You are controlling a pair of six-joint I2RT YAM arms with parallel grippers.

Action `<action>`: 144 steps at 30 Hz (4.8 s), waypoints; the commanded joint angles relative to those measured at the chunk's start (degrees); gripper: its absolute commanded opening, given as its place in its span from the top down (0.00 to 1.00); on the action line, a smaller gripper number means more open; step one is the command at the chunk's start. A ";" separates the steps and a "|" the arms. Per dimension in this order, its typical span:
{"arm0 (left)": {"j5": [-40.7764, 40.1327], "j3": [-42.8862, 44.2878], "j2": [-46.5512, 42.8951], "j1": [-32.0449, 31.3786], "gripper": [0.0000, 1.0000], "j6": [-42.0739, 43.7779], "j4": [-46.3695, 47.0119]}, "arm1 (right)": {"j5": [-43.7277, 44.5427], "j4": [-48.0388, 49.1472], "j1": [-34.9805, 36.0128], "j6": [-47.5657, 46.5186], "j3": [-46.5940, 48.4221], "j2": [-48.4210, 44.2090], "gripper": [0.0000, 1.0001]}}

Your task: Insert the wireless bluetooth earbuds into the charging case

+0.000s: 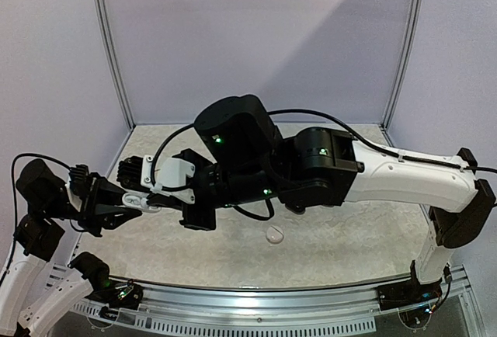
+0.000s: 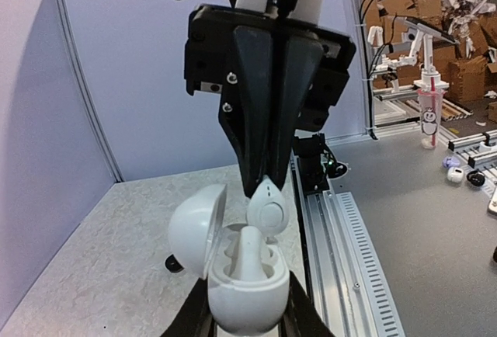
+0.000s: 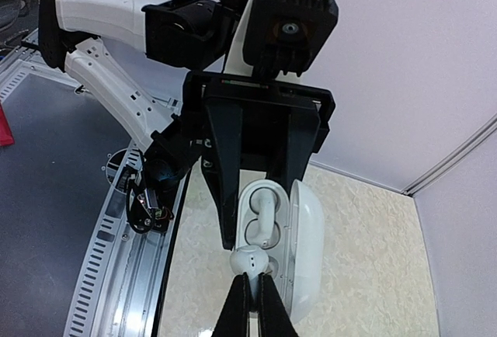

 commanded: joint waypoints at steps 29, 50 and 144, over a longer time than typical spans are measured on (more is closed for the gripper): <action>-1.53 -0.37 -1.14 -1.47 1.00 -1.67 -0.09 | 10.78 -6.89 -0.02 -2.48 4.64 5.83 0.84; -9.08 0.55 -2.23 -1.75 1.00 15.02 -14.59 | 17.02 8.87 -5.02 15.16 -3.50 -3.64 0.83; -63.22 -6.47 -2.51 3.27 0.01 -17.74 -11.23 | -9.38 -11.67 -38.79 53.94 -24.03 3.49 0.01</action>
